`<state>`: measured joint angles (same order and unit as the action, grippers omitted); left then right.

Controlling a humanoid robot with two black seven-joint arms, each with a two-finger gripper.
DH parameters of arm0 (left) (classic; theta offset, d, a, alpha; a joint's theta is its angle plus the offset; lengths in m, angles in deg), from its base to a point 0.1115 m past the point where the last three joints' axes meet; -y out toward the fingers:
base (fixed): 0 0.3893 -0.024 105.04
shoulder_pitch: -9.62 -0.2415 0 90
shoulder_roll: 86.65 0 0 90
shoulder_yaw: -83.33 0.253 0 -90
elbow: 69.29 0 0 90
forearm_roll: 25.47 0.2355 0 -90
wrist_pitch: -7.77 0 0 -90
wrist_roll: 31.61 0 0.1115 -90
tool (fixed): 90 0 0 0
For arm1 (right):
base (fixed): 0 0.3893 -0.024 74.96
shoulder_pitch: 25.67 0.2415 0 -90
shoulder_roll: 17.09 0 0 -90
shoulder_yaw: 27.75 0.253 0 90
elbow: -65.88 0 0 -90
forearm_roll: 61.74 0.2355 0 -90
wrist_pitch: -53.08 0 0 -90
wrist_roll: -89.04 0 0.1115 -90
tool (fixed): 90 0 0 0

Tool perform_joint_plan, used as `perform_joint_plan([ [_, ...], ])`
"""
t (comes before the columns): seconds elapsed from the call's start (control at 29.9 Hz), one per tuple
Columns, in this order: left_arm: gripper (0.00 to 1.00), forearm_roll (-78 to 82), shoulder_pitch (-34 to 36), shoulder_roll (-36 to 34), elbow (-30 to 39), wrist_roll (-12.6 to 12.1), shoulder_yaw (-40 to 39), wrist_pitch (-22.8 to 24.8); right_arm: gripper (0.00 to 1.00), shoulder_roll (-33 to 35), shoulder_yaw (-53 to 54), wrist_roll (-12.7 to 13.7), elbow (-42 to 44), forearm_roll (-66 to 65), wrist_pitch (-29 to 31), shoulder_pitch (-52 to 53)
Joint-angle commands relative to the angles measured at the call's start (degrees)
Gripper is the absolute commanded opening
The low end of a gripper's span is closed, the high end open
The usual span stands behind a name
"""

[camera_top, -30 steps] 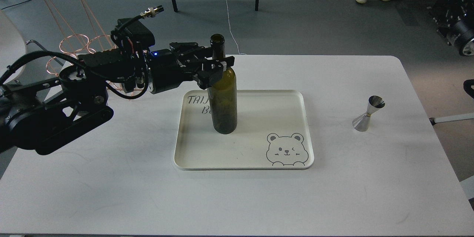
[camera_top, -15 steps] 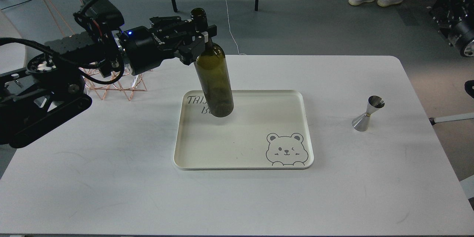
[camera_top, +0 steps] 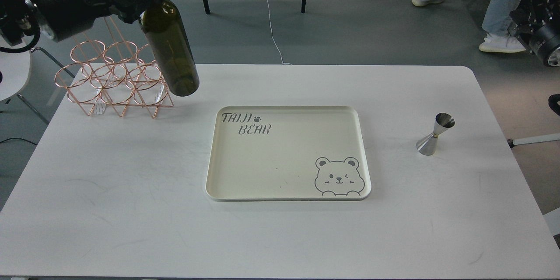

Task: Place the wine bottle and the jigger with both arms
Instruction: 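Lift the green wine bottle and carry it over the copper rack, then lower the bottle into a slot of the copper rack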

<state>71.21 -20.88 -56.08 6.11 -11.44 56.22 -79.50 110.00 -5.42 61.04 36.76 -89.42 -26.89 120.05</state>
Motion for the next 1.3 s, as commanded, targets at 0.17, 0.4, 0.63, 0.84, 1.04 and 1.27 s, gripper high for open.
perform_joint_plan([
  [0.17,0.16,0.2,0.1,-0.1,-9.0,0.0,0.1,-0.2,0.97,0.2,0.1,0.0,-0.1,0.0,0.0,0.1],
  [0.4,0.17,-0.5,0.0,1.0,-11.0,-0.4,0.1,-0.2,0.97,0.5,0.1,0.0,-0.1,0.0,0.0,0.1],
  [0.63,0.17,-0.7,0.3,1.9,-11.0,-0.7,0.0,-0.2,0.97,0.4,0.0,0.0,-0.1,0.0,0.0,0.0],
  [0.84,0.17,-0.6,0.9,2.6,-11.1,-0.7,0.2,-0.2,0.97,0.4,0.0,0.0,-0.1,0.0,0.0,0.0],
  [1.04,0.17,-0.6,0.8,4.1,-11.1,-0.7,0.2,-0.3,0.97,0.2,0.1,0.0,-0.1,0.0,0.0,0.0],
  [1.27,0.17,-0.4,0.3,4.1,-11.1,-0.9,0.9,-0.4,0.97,0.2,0.0,0.0,-0.1,0.0,0.1,0.0],
])
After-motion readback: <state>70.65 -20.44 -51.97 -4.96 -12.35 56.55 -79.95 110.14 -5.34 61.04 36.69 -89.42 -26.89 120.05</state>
